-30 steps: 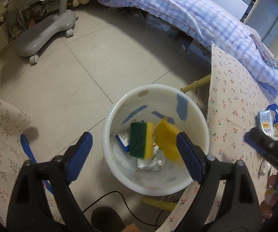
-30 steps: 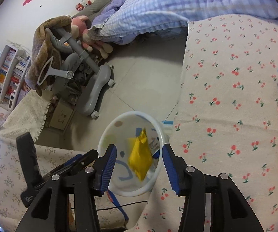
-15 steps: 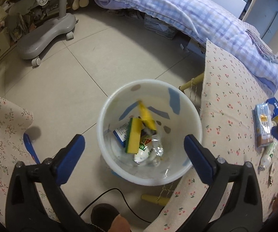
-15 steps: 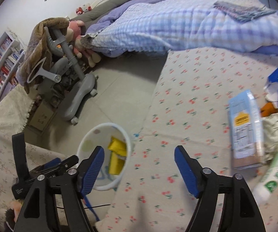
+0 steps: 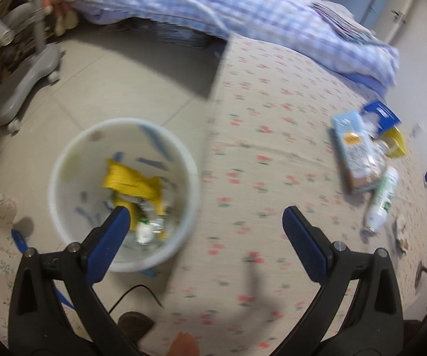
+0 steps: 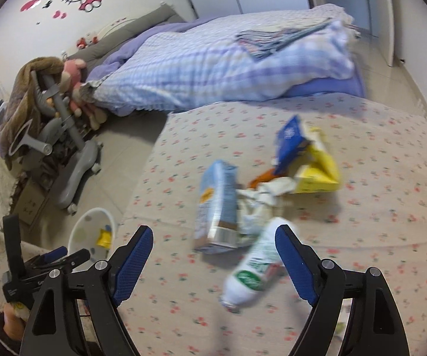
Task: Collect trash
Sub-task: 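Grasp the second white AD bottle with the left tool while the right tool grasps the pecan packet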
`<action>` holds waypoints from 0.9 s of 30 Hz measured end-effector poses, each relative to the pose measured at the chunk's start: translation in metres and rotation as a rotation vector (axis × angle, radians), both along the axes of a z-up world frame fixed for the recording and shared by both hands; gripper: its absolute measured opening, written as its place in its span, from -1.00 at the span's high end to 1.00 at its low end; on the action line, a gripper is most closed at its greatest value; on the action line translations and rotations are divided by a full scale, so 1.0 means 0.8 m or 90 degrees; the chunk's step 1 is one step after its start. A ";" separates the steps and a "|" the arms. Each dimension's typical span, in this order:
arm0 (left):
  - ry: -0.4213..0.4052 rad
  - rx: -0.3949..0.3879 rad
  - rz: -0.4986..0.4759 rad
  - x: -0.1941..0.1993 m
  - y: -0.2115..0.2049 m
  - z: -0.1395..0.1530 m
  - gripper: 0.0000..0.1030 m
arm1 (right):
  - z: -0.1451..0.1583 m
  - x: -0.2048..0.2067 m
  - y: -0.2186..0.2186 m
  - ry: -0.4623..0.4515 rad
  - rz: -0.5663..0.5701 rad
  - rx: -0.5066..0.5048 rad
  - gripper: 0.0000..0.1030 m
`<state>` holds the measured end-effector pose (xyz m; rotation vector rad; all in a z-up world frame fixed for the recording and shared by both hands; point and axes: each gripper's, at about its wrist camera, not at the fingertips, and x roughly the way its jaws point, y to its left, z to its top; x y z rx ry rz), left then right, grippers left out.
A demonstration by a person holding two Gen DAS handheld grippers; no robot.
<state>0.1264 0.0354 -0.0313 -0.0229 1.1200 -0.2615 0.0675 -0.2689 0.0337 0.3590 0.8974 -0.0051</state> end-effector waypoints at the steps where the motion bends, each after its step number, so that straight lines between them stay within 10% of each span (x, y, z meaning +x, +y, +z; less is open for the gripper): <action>1: 0.003 -0.003 -0.011 -0.001 -0.010 0.001 -0.98 | 0.001 -0.006 -0.011 -0.001 -0.010 -0.001 -0.67; 20: 0.071 -0.065 -0.226 -0.037 -0.220 0.006 -0.97 | -0.062 -0.126 -0.204 0.139 -0.162 0.008 -0.67; 27: 0.104 -0.072 -0.270 -0.042 -0.261 -0.009 -0.48 | -0.093 -0.125 -0.202 0.193 -0.135 0.052 -0.67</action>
